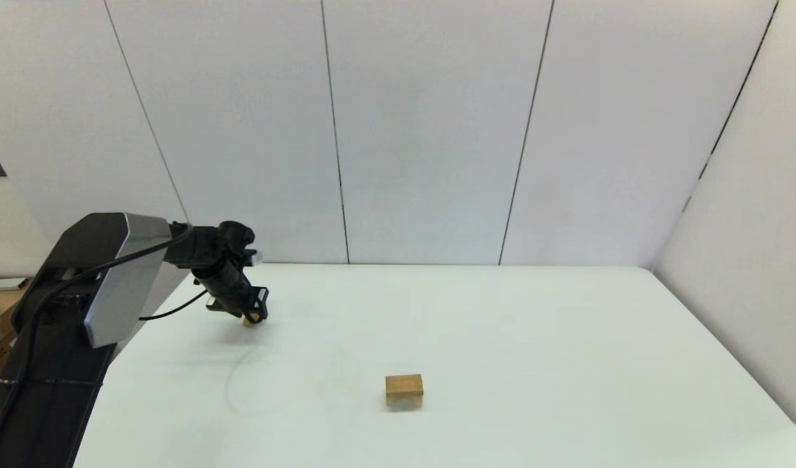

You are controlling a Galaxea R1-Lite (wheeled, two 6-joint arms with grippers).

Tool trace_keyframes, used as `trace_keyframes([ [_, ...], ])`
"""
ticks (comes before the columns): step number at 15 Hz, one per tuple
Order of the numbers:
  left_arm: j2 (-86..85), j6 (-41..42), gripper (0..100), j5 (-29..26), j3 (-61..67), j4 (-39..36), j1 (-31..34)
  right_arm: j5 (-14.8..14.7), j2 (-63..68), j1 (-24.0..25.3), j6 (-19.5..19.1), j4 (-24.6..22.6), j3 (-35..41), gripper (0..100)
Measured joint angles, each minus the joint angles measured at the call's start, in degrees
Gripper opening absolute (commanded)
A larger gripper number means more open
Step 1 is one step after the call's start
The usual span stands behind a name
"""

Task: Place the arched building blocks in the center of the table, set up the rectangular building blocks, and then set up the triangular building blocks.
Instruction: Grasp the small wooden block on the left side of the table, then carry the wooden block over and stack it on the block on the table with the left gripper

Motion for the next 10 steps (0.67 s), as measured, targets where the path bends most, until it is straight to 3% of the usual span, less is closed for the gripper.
trace_keyframes([
  [10, -1.95, -0.46, 0, 0.02, 0.11, 1.11, 0.80, 0.00, 0.00, 0.00, 0.02, 0.00, 0.00, 100],
])
